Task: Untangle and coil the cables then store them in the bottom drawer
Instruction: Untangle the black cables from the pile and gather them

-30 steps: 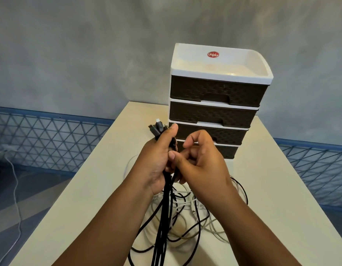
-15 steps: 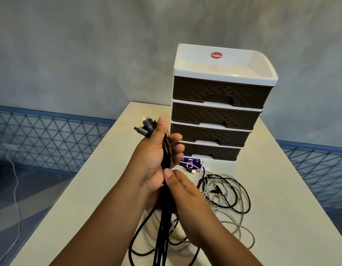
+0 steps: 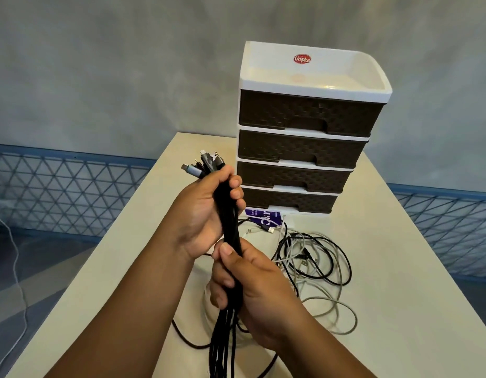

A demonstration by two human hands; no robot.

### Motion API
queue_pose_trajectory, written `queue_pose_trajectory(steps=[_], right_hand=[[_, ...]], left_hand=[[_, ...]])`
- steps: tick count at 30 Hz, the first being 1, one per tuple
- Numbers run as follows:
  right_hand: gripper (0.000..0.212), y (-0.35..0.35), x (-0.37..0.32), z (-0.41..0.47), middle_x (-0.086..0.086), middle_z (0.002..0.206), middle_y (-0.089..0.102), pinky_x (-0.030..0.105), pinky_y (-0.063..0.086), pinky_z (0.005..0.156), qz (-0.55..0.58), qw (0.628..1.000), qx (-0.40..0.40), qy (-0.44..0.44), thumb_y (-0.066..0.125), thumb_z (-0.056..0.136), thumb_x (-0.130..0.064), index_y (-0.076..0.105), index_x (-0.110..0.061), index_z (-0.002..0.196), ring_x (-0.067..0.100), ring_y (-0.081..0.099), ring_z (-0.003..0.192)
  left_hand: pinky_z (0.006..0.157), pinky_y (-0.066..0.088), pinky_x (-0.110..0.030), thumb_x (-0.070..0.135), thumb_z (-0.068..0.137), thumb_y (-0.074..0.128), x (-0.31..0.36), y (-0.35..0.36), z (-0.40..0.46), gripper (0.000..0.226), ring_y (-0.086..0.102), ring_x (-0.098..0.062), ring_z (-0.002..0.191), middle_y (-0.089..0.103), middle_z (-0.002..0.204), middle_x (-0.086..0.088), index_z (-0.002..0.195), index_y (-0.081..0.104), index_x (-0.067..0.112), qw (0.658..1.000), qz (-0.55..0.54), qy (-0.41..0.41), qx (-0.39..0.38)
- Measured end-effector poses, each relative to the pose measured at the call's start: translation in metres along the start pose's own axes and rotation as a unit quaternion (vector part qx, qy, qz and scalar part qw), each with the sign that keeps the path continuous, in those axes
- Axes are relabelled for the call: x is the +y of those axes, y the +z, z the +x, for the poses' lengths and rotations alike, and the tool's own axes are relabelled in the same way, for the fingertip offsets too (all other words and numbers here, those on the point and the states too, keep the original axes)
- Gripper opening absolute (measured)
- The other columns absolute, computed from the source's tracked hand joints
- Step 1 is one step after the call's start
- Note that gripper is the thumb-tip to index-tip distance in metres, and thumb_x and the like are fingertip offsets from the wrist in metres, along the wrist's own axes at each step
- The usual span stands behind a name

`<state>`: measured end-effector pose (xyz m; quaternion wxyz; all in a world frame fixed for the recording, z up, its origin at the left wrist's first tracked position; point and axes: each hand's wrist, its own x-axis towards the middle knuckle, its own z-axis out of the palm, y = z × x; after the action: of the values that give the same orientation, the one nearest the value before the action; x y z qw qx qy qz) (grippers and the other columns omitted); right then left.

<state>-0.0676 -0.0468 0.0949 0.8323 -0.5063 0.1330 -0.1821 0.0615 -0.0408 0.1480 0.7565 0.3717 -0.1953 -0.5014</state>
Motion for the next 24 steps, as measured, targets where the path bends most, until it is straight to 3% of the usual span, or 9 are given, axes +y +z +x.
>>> queue_pose_trajectory(steps=[4,7,9,11,13,16,19,21,24], right_hand=[[0.02,0.004,0.006,0.0,-0.002,0.059,0.035,0.023,0.033,0.052,0.007,1.0,-0.007,-0.003,0.047,0.096,-0.03,0.049,-0.011,0.09,0.013,0.034,0.045],[0.017,0.003,0.006,-0.001,-0.002,0.061,0.041,0.021,0.039,0.054,-0.044,0.999,-0.025,0.011,0.045,0.097,-0.029,0.047,-0.013,0.091,0.014,0.042,0.051],[0.016,-0.012,-0.008,0.0,-0.002,0.073,0.054,0.021,0.046,0.066,-0.177,0.983,-0.05,0.022,0.047,0.1,-0.03,0.054,-0.02,0.09,0.014,0.056,0.068],[0.018,-0.042,-0.025,0.003,-0.009,0.088,0.063,0.026,0.05,0.079,-0.38,0.923,-0.047,0.038,0.052,0.098,-0.038,0.064,-0.027,0.092,0.007,0.06,0.084],[0.022,-0.077,-0.039,0.006,-0.011,0.099,0.067,0.033,0.052,0.087,-0.552,0.83,0.018,0.082,0.056,0.095,-0.042,0.07,-0.026,0.101,0.006,0.062,0.091],[0.018,-0.103,-0.046,-0.006,-0.007,0.107,0.07,0.024,0.048,0.081,-0.702,0.696,0.073,0.129,0.057,0.096,-0.025,0.072,-0.025,0.106,0.009,0.062,0.092],[0.027,-0.098,-0.04,-0.032,-0.012,0.107,0.066,0.016,0.044,0.076,-0.714,0.682,0.0,0.16,0.057,0.094,-0.014,0.072,-0.032,0.107,0.002,0.057,0.087],[0.035,-0.092,-0.022,-0.045,-0.01,0.113,0.058,0.02,0.045,0.082,-0.727,0.658,-0.046,0.193,0.059,0.092,-0.014,0.067,-0.037,0.117,0.007,0.056,0.098],[0.039,-0.093,0.007,-0.051,-0.007,0.118,0.051,0.028,0.046,0.088,-0.756,0.629,-0.023,0.181,0.064,0.089,-0.02,0.06,-0.039,0.123,0.016,0.054,0.109]], left_hand=[[0.095,0.05,-0.04,0.044,0.083,0.057,-0.007,-0.006,-0.01,0.047,0.069,-0.023,0.09,0.07,0.084,-0.004,0.109,0.064,0.005,0.991,0.098,-0.087,-0.027],[0.097,0.049,-0.042,0.034,0.092,0.053,-0.011,-0.007,-0.014,0.028,0.071,-0.022,0.076,0.055,0.058,0.001,0.094,0.063,0.008,0.992,0.081,-0.092,-0.017],[0.091,0.055,-0.039,0.03,0.098,0.047,-0.01,-0.01,-0.011,0.023,0.06,-0.014,0.058,0.037,0.052,0.004,0.084,0.055,0.014,0.995,0.066,-0.07,-0.001],[0.065,0.058,-0.027,0.03,0.1,0.044,-0.007,-0.015,-0.008,0.024,0.042,-0.007,0.046,0.029,0.053,0.005,0.081,0.051,0.017,0.998,0.024,-0.063,0.008],[0.041,0.04,-0.014,0.032,0.099,0.044,-0.003,-0.022,-0.005,0.025,0.029,-0.003,0.04,0.027,0.051,0.008,0.08,0.05,0.019,0.997,-0.032,-0.065,0.001],[0.031,0.024,-0.011,0.034,0.099,0.042,0.005,-0.034,-0.002,0.026,0.025,-0.003,0.035,0.027,0.049,0.008,0.078,0.048,0.02,0.996,-0.063,-0.056,-0.004],[0.029,0.024,-0.011,0.033,0.099,0.041,0.013,-0.039,-0.001,0.026,0.026,-0.004,0.033,0.027,0.047,0.008,0.077,0.048,0.02,0.997,-0.062,-0.046,-0.01],[0.029,0.024,-0.011,0.033,0.099,0.041,0.017,-0.041,0.0,0.026,0.026,-0.004,0.033,0.028,0.046,0.008,0.077,0.048,0.021,0.997,-0.058,-0.045,-0.015],[0.029,0.023,-0.011,0.033,0.1,0.04,0.021,-0.042,0.002,0.026,0.026,-0.004,0.033,0.028,0.046,0.008,0.078,0.048,0.021,0.996,-0.059,-0.056,-0.027]])
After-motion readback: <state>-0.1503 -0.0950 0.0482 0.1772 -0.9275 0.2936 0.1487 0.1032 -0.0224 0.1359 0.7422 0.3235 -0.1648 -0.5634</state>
